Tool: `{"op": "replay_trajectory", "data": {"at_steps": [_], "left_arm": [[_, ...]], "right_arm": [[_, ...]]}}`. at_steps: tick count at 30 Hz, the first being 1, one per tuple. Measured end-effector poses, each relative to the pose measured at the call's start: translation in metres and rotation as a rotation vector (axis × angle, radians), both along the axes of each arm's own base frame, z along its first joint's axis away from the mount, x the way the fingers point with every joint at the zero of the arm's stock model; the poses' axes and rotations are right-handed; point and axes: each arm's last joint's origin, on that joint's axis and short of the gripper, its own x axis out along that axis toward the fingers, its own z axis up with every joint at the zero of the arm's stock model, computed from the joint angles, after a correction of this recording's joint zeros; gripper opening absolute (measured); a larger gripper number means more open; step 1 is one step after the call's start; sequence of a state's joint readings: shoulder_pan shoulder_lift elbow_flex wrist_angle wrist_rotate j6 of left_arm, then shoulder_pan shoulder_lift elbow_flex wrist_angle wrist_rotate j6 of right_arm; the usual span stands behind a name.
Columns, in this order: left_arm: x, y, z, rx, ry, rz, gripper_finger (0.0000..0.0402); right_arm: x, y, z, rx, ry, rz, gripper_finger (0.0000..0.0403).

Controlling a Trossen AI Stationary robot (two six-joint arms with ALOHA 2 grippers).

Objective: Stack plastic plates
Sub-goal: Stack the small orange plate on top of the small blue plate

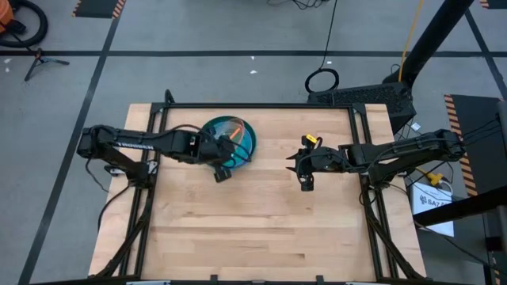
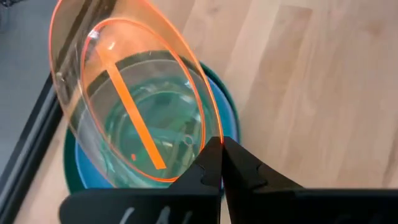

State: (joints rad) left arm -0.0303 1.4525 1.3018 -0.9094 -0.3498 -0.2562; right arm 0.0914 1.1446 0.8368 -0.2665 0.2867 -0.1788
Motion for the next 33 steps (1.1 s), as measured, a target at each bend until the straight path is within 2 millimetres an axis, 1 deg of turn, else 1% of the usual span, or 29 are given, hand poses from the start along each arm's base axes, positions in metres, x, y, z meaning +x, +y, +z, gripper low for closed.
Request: {"op": "replay_trajectory", "data": {"at_steps": [6, 9, 12, 15, 17, 24, 30, 33], "left_arm": [[0.004, -0.011, -0.007, -0.019, 0.017, 0.002, 0.0003], [0.012, -0.012, -0.014, -0.014, 0.026, -0.005, 0.0003], [0.017, -0.012, -0.026, 0.000, 0.086, -0.004, 0.0003], [0.018, -0.008, -0.036, 0.020, 0.165, 0.006, 0.0003], [0.024, -0.005, -0.043, 0.030, 0.173, 0.013, 0.0003], [0.032, 0.005, -0.064, 0.047, 0.282, 0.015, 0.0003], [0.040, 0.012, -0.073, 0.054, 0.289, 0.020, 0.0003], [0.040, 0.014, -0.078, 0.054, 0.320, 0.020, 0.0003]], "right_arm": [[0.000, 0.000, 0.000, 0.002, 0.000, -0.001, 0.0132], [0.000, 0.000, 0.000, 0.002, 0.000, -0.001, 0.0132], [0.000, 0.000, 0.000, 0.002, -0.002, -0.002, 0.0132], [0.000, 0.000, 0.000, 0.002, -0.002, -0.001, 0.0132], [0.000, 0.000, 0.000, 0.002, -0.001, -0.001, 0.0132], [0.000, 0.000, 0.000, 0.001, -0.001, 0.000, 0.0132], [0.000, 0.000, 0.000, 0.000, 0.001, 0.000, 0.0132], [0.000, 0.000, 0.000, 0.000, 0.001, 0.000, 0.0132]]}}
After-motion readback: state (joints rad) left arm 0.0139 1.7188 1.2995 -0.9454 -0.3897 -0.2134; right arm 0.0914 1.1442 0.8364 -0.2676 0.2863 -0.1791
